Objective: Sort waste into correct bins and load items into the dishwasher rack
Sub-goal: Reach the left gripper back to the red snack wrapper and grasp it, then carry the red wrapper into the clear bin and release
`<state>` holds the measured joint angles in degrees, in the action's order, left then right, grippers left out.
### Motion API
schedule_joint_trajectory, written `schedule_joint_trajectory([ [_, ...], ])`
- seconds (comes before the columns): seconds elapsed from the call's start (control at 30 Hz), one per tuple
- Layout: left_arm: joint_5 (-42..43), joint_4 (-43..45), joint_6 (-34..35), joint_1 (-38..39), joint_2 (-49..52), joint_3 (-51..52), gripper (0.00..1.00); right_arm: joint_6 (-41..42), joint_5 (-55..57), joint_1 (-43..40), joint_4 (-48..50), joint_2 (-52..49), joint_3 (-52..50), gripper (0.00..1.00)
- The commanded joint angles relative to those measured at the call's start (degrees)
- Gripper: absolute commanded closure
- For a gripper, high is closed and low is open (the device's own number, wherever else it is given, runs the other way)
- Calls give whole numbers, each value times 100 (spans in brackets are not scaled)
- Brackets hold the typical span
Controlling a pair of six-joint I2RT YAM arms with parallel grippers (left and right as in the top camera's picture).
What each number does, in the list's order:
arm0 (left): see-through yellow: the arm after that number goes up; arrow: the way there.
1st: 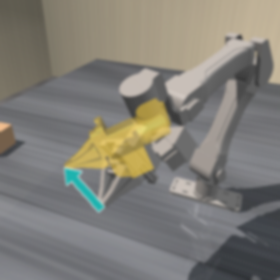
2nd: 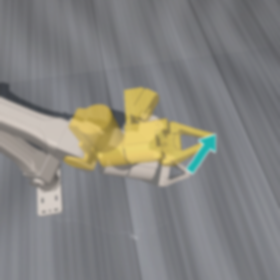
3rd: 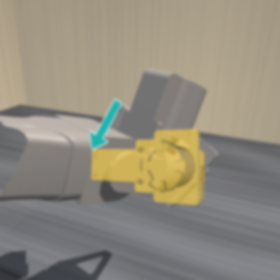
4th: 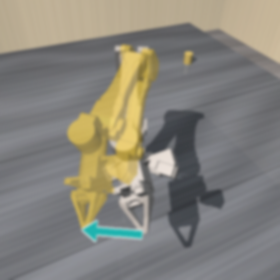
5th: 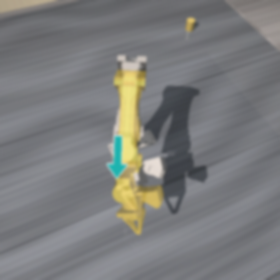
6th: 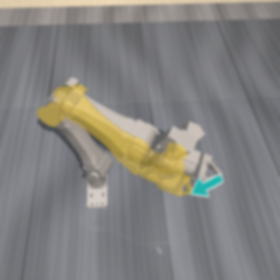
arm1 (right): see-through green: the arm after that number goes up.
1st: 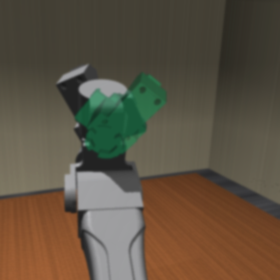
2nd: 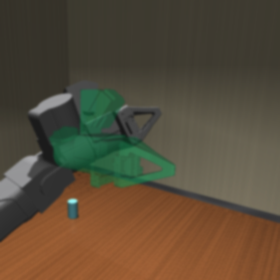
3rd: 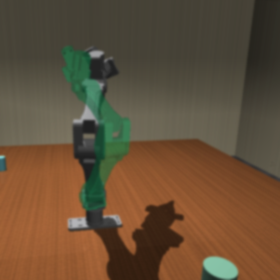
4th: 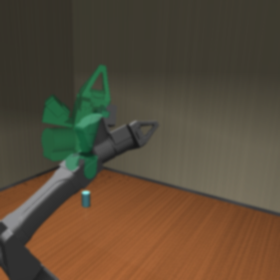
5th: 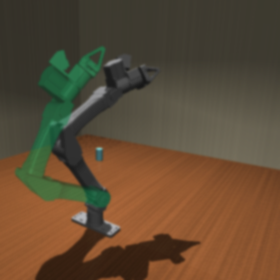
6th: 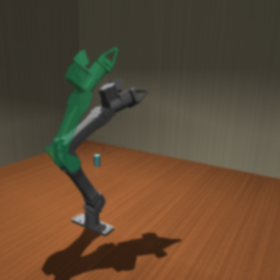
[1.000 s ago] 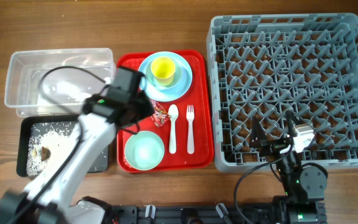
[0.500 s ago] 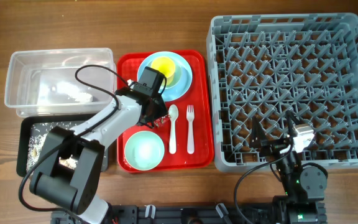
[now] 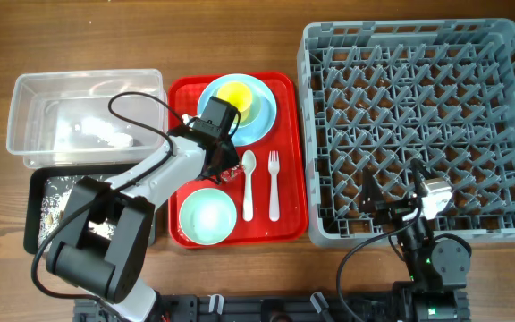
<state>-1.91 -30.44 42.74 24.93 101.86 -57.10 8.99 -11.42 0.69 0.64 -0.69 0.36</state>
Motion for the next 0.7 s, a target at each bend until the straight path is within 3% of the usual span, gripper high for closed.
schedule_joint_trajectory([
  [0.0, -96, 4, -48, 9, 293, 66, 75, 17, -28, -24, 24, 26, -7, 0],
  [0.1, -96, -9, -50, 9, 232, 61, 96, 17, -26, -24, 24, 26, -7, 0],
  [0.2, -122, -247, -52, -9, -120, -50, 96, 17, -28, -24, 24, 26, -7, 0],
  [0.4, -538, -678, -52, -7, -1755, -302, 96, 15, -28, -24, 24, 26, -7, 0],
  [0.57, -1869, -837, -52, -236, -2715, -302, 96, 17, -26, -24, 24, 26, -7, 0],
  [0.67, -2109, -820, -50, -791, -2771, -302, 96, 17, -26, -24, 24, 26, -7, 0],
])
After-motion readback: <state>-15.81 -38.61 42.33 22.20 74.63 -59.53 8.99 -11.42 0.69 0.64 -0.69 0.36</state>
